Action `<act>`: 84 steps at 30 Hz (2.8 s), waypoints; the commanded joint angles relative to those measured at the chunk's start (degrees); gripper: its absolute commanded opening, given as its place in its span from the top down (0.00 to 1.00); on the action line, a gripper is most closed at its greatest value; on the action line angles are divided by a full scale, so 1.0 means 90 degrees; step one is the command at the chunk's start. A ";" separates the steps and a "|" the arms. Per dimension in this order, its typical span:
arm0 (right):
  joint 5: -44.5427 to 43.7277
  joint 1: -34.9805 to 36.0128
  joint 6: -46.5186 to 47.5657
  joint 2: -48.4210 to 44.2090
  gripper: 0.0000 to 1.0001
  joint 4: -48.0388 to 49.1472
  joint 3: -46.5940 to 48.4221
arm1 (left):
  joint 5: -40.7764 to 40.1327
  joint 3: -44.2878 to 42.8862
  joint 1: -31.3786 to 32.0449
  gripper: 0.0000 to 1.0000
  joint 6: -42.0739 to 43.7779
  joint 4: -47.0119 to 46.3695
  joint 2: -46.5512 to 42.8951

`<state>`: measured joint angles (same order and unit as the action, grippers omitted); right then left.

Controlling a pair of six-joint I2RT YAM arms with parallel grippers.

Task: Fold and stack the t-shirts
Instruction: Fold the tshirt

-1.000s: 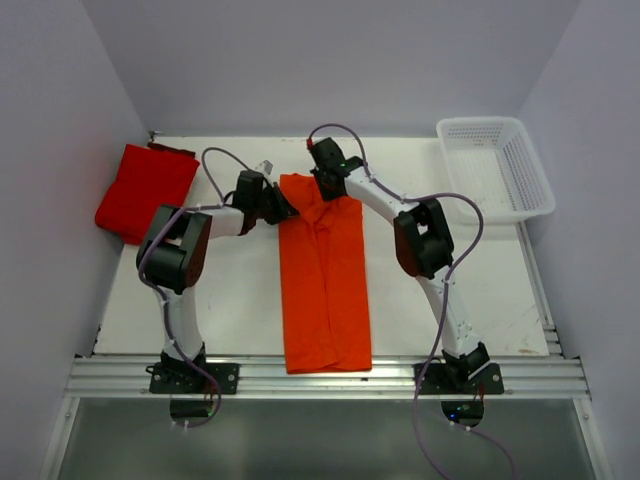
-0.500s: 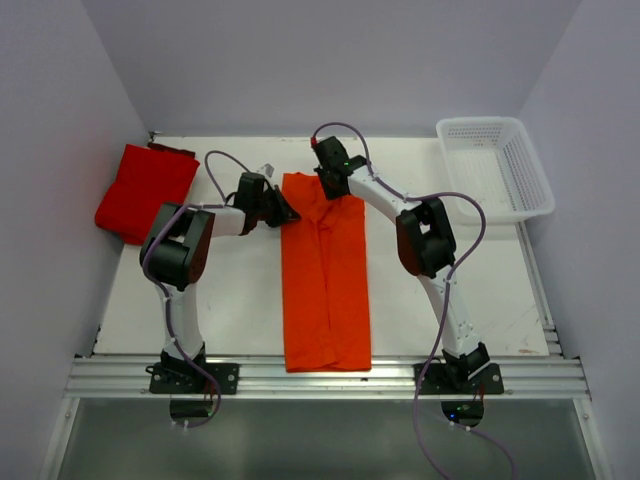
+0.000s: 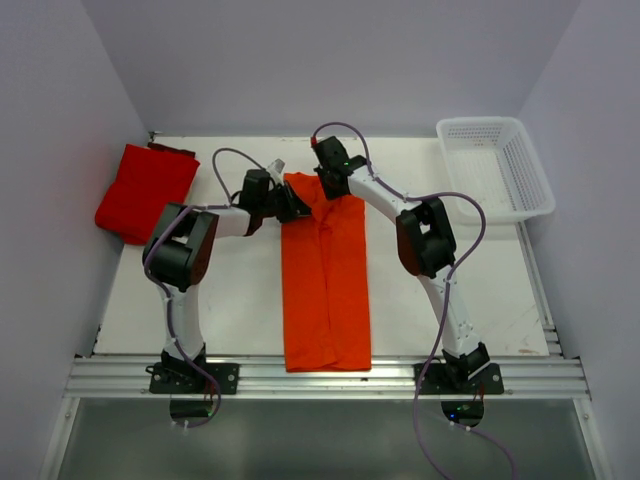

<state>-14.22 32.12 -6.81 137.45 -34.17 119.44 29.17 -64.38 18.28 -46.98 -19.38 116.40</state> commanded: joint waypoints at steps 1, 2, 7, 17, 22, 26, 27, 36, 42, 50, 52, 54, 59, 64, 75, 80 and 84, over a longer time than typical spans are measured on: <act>-0.0041 -0.0053 -0.0025 -0.0301 1.00 0.0203 0.0108 | 0.0381 -0.0249 0.0048 1.00 -0.0160 -0.0503 0.0065; -0.0041 -0.0053 -0.0025 -0.0301 1.00 0.0203 0.0108 | 0.0430 -0.0259 0.0068 1.00 -0.0180 -0.0552 0.0074; -0.0109 -0.0043 -0.0112 -0.0301 1.00 0.0213 0.0089 | 0.0694 -0.0366 0.0185 1.00 -0.0248 -0.0679 0.0153; -0.1066 -0.0053 -0.0406 -0.0836 0.23 0.0340 -0.0204 | 0.0802 -0.0259 0.0585 1.00 -0.0483 -0.1060 0.0348; -0.0902 -0.0053 -0.0367 -0.1346 0.12 0.0692 -0.0624 | 0.0773 -0.0259 0.0712 1.00 -0.0561 -0.1158 0.0485; -0.0259 -0.0053 -0.0415 -0.1385 0.14 0.0633 -0.0527 | 0.0744 -0.0249 0.0830 1.00 -0.0600 -0.1216 0.0573; -0.0102 -0.0053 -0.0435 -0.1376 0.15 0.0652 -0.0507 | 0.0734 -0.0239 0.0840 1.00 -0.0600 -0.1216 0.0602; 0.0797 -0.0063 -0.0717 -0.0673 0.46 0.0252 0.0235 | 0.0646 0.0034 0.0869 1.00 -0.0532 -0.1216 0.0543; 0.1549 -0.0141 -0.1312 -0.0029 1.00 0.0223 0.0625 | 0.0656 0.0141 0.0869 1.00 -0.0522 -0.1245 0.0504; 0.0695 -0.0151 -0.1421 -0.0240 1.00 -0.0071 0.0190 | 0.0577 0.0220 0.0849 1.00 -0.0395 -0.1138 0.0407; 0.0109 -0.0141 -0.1421 -0.0573 1.00 0.0095 -0.0415 | 0.0587 0.0200 0.0840 1.00 -0.0395 -0.1138 0.0397; -0.0196 -0.0151 -0.1421 -0.0982 1.00 0.0193 -0.0740 | 0.0587 0.0200 0.0830 1.00 -0.0376 -0.1128 0.0397; -0.1016 -0.0141 -0.1499 -0.1512 1.00 0.0107 -0.1307 | 0.0607 0.0210 0.0791 1.00 -0.0307 -0.1041 0.0338; -0.1828 -0.0151 -0.1539 -0.1766 1.00 -0.0108 -0.1601 | 0.0587 0.0249 0.0615 0.95 -0.0064 -0.0807 0.0056; -0.0609 -0.0141 -0.1528 -0.3424 0.86 0.0642 -0.3464 | -0.0651 0.1127 -0.0430 0.39 0.1488 0.1175 -0.2997; 0.0268 0.0103 -0.1948 -0.5169 0.47 0.1003 -0.5377 | -0.0586 0.2188 -0.0420 0.36 0.1724 0.2610 -0.3947; 0.0719 0.0774 -0.2367 -0.6604 0.25 0.1169 -0.6891 | -0.0127 0.3518 -0.0294 0.36 0.1529 0.3090 -0.5252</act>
<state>-13.80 35.05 -24.29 85.71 -26.59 63.79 25.32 -40.60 14.61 -34.39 -2.13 74.37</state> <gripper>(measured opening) 0.721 0.636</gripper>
